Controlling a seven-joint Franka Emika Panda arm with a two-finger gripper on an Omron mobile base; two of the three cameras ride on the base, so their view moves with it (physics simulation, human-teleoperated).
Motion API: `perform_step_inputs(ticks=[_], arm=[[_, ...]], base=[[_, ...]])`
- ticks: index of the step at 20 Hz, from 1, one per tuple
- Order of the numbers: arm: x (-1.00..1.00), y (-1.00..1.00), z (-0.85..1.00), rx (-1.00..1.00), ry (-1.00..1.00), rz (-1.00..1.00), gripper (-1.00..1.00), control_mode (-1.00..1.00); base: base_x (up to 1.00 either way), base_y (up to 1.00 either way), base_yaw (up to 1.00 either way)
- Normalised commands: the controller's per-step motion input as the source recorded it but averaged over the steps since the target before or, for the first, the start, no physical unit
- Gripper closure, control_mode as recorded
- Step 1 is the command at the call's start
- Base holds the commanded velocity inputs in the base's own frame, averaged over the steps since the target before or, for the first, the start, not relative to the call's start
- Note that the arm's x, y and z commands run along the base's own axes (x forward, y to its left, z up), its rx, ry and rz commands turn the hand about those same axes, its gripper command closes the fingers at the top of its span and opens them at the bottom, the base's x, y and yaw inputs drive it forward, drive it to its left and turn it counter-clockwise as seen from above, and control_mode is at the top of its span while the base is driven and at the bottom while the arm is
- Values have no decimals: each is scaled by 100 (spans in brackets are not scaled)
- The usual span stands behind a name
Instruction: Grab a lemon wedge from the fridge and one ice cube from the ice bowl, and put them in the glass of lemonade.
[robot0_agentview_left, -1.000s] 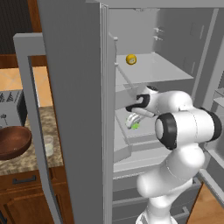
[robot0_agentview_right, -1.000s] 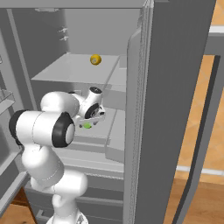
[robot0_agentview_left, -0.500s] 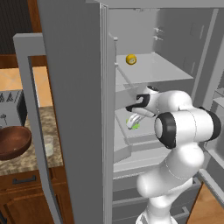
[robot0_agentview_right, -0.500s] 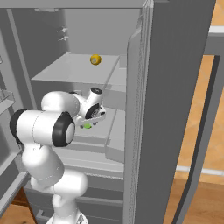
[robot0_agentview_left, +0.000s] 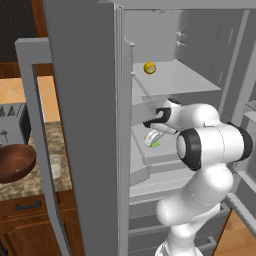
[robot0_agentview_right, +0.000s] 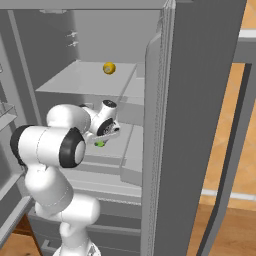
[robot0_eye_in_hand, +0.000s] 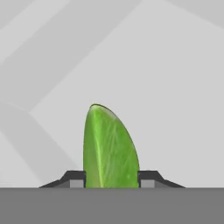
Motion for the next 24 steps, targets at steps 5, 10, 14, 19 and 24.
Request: perform_step_inputs(ticks=[5,10,14,19,24], arm=[[-34,-7,6,1,-2,-2,100,-100],[-80,-31,27,8,-3,-10,100,-100],[-72,-21,53,3,0,-17,100,-100],[-86,0,57,0,0,-24,100,-100],[-86,0,46,-1,1,-32,100,-100]], base=[[0,0,0],[0,0,0],[0,0,0],[0,0,0],[0,0,0]])
